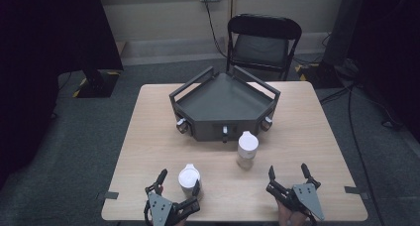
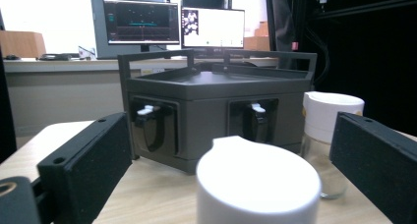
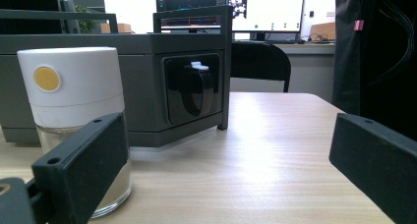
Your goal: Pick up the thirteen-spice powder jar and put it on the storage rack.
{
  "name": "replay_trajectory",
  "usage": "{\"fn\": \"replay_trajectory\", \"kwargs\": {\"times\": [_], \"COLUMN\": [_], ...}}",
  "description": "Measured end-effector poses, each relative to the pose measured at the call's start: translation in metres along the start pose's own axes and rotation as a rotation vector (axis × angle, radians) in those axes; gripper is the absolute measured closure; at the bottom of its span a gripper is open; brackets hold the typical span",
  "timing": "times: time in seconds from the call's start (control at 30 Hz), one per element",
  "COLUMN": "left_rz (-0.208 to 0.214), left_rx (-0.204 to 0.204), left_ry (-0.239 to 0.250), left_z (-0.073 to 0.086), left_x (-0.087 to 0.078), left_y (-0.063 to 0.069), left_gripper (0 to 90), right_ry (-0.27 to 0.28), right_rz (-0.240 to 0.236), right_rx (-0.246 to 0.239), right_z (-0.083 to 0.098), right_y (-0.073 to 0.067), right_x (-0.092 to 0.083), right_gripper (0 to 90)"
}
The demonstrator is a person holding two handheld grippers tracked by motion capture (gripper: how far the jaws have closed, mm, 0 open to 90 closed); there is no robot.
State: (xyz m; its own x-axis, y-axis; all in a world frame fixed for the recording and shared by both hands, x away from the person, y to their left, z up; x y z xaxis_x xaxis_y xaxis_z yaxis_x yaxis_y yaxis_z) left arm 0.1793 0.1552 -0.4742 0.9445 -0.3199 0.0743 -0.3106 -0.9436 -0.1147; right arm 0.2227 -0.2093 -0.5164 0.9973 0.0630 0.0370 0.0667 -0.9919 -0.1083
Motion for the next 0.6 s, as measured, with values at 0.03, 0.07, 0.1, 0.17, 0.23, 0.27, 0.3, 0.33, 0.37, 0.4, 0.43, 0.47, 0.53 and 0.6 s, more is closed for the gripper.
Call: {"fn": "replay_trajectory", "kwargs": {"times": [0.03,0.07,0.1,0.17,0.23,0.27,0.3,0.33,0.37,0.4,0.43,0.47,0.53,0.6], "left_rz": [0.005,0.014,0.020,0.033,0.037,0.040,0.037,0.035,0.035,0.027,0.014,0.015,0.030,0.024], "left_rx": [0.000,0.001,0.006,0.005,-0.003,-0.007,-0.007,-0.011,-0.011,-0.008,-0.001,-0.002,-0.012,-0.009], "left_ry": [-0.006,-0.013,-0.023,-0.044,-0.059,-0.063,-0.071,-0.077,-0.077,-0.083,-0.095,-0.106,-0.118,-0.119], "left_z": [0.001,0.002,0.002,0.004,0.006,0.008,0.009,0.010,0.010,0.012,0.013,0.014,0.016,0.018], "left_x": [0.001,0.002,0.003,0.005,0.006,0.007,0.008,0.009,0.009,0.010,0.011,0.012,0.013,0.014], "left_y": [0.001,0.002,0.002,0.003,0.003,0.004,0.004,0.005,0.005,0.005,0.007,0.006,0.006,0.007], "left_gripper": [3.5,3.6,3.9,5.2,6.1,6.9,7.4,7.9,8.2,8.2,8.3,8.4,10.4,12.6], "right_ry": [0.000,0.000,0.000,0.000,0.000,0.000,0.000,0.000,0.000,0.000,0.000,0.000,0.000,0.000], "right_rz": [0.000,0.000,-0.001,-0.002,-0.001,-0.002,-0.002,-0.002,-0.002,-0.002,-0.002,-0.002,-0.002,-0.002], "right_rx": [0.000,0.000,0.000,0.000,0.000,0.000,0.000,0.000,0.000,0.000,0.000,0.000,0.000,0.000], "right_z": [0.000,0.000,0.000,0.000,0.000,0.000,0.000,0.000,0.000,0.000,0.000,0.000,0.000,0.000], "right_y": [0.000,0.000,0.000,0.000,0.000,0.000,0.000,0.000,0.000,0.000,0.000,0.000,0.000,0.000], "right_x": [0.000,0.000,0.000,0.000,0.000,0.000,0.000,0.000,0.000,0.000,0.000,0.000,0.000,0.000], "right_gripper": [0.0,0.0,0.0,0.0,0.0,0.0,0.0,0.0,0.0,0.0,0.0,0.0,0.0,0.0]}}
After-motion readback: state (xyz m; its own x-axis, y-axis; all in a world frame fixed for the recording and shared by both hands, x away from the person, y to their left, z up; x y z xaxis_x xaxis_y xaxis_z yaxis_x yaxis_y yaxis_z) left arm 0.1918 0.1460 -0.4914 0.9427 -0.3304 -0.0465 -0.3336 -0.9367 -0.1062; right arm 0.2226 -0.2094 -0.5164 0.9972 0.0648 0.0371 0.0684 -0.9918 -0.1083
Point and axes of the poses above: each handheld gripper's, and its own axes: x roughly forward along the jaws, z roughly out of its underside, y roughly to its right, the point moved 9 cm from there along x, roughly forward along the jaws, and after that the axes turned 7 degrees about x, right-handed, at the moved point
